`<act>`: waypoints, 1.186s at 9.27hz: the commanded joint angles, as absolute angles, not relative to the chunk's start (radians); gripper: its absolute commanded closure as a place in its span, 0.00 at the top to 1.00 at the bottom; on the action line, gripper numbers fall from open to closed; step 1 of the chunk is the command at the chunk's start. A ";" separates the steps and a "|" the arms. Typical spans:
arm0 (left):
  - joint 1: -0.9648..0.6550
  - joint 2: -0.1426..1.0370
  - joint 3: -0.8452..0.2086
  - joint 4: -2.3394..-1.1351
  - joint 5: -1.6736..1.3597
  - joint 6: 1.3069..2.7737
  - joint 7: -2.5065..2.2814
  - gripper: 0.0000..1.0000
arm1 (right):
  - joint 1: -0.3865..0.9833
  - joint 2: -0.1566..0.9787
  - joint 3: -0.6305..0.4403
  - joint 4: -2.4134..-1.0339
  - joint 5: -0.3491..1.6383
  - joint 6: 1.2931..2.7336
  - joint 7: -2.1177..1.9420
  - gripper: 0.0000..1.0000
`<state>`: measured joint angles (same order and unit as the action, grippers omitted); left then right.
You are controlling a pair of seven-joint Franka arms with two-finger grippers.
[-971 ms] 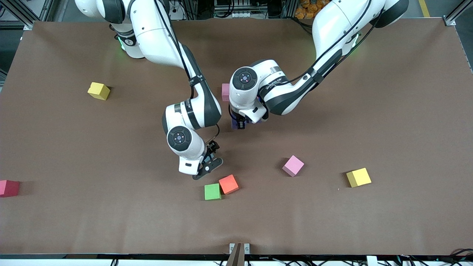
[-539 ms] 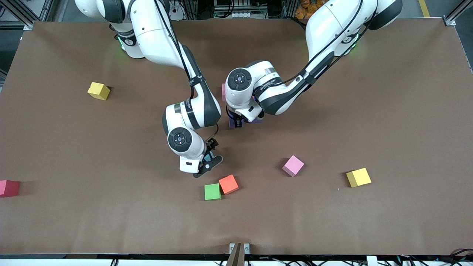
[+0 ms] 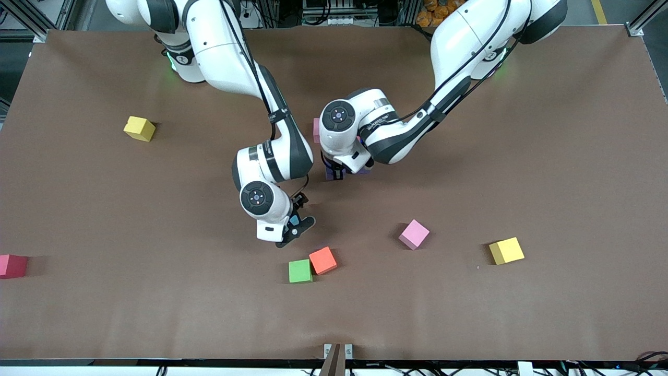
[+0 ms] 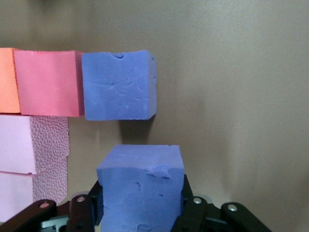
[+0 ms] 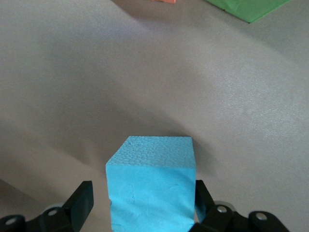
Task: Form number 2 with 11 blocks
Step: 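Stack the left gripper's purple cube on purple while the right grasps cyan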
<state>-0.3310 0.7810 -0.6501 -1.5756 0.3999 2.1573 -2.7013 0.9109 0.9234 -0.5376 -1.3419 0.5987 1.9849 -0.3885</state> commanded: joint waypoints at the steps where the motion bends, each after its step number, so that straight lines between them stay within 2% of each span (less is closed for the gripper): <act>1: -0.333 0.767 -0.641 -1.618 0.380 2.189 -2.712 0.00 | 0.907 0.907 -0.534 -1.365 0.614 1.994 -0.413 0.29; 2: -0.331 0.767 -0.641 -1.620 0.380 2.189 -2.712 0.00 | 0.901 0.907 -0.534 -1.365 0.612 1.993 -0.416 0.03; 3: -0.331 0.765 -0.641 -1.631 0.380 2.189 -2.712 0.00 | 0.899 0.905 -0.537 -1.365 0.612 1.990 -0.429 0.00; 5: -0.327 0.764 -0.643 -1.643 0.382 2.191 -2.712 0.00 | 0.899 0.900 -0.569 -1.355 0.611 1.982 -0.485 0.00; 11: -0.325 0.759 -0.643 -1.672 0.382 2.198 -2.711 0.00 | 0.903 0.858 -0.574 -1.359 0.611 1.950 -0.891 0.00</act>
